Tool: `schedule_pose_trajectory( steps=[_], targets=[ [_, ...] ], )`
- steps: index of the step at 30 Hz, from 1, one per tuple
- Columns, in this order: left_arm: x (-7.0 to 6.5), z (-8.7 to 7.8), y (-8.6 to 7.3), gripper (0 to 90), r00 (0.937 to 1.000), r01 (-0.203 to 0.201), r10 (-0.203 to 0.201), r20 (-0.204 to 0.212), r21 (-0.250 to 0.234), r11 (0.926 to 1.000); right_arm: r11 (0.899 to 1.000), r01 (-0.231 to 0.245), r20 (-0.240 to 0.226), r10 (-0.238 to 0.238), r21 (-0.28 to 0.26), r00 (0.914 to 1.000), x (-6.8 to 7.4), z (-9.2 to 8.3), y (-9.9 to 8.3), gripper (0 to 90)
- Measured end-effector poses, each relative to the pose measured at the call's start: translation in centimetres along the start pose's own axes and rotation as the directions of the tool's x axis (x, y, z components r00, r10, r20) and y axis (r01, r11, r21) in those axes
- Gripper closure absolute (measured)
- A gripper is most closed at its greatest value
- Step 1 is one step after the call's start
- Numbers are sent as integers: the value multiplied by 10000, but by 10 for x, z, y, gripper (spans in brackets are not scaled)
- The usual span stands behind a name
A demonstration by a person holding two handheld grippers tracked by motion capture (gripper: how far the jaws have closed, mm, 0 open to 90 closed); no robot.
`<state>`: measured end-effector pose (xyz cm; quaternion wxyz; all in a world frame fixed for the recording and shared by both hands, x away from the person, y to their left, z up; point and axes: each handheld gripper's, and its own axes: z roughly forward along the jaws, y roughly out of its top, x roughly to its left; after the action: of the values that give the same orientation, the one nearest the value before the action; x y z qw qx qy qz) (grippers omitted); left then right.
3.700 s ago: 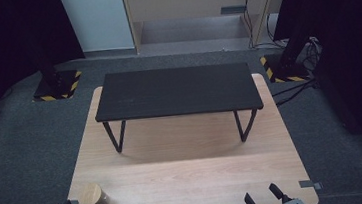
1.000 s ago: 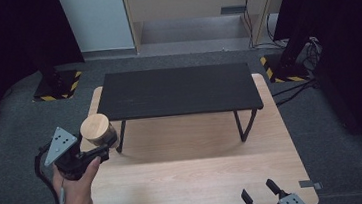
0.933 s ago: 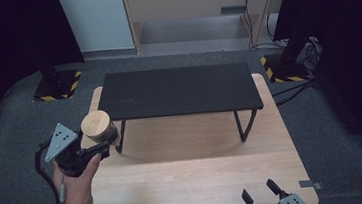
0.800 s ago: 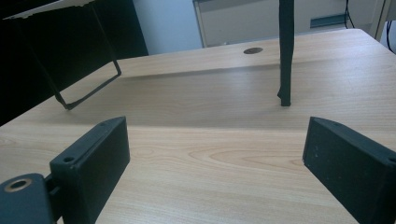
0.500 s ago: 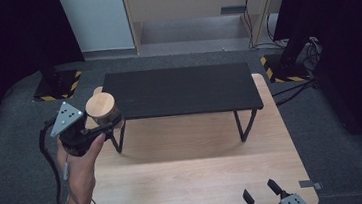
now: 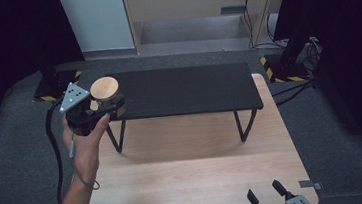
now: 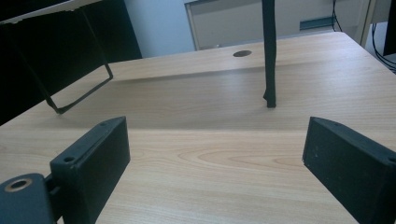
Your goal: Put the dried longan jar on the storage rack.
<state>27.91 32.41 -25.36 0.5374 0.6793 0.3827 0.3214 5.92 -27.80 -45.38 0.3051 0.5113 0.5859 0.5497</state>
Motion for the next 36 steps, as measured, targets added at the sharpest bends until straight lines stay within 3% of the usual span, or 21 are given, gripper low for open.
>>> schedule_pose_trajectory(
  steps=[16,36],
  targets=[
    [16,45,-8,245,9994,307,-300,-190,389,9988,9999,-116,265,114,78,9996,-3,-3,-2,75],
    [26,72,-10,245,9986,475,-458,-257,705,9964,9998,-163,398,158,122,9991,-9,0,-1,76]
  ],
)
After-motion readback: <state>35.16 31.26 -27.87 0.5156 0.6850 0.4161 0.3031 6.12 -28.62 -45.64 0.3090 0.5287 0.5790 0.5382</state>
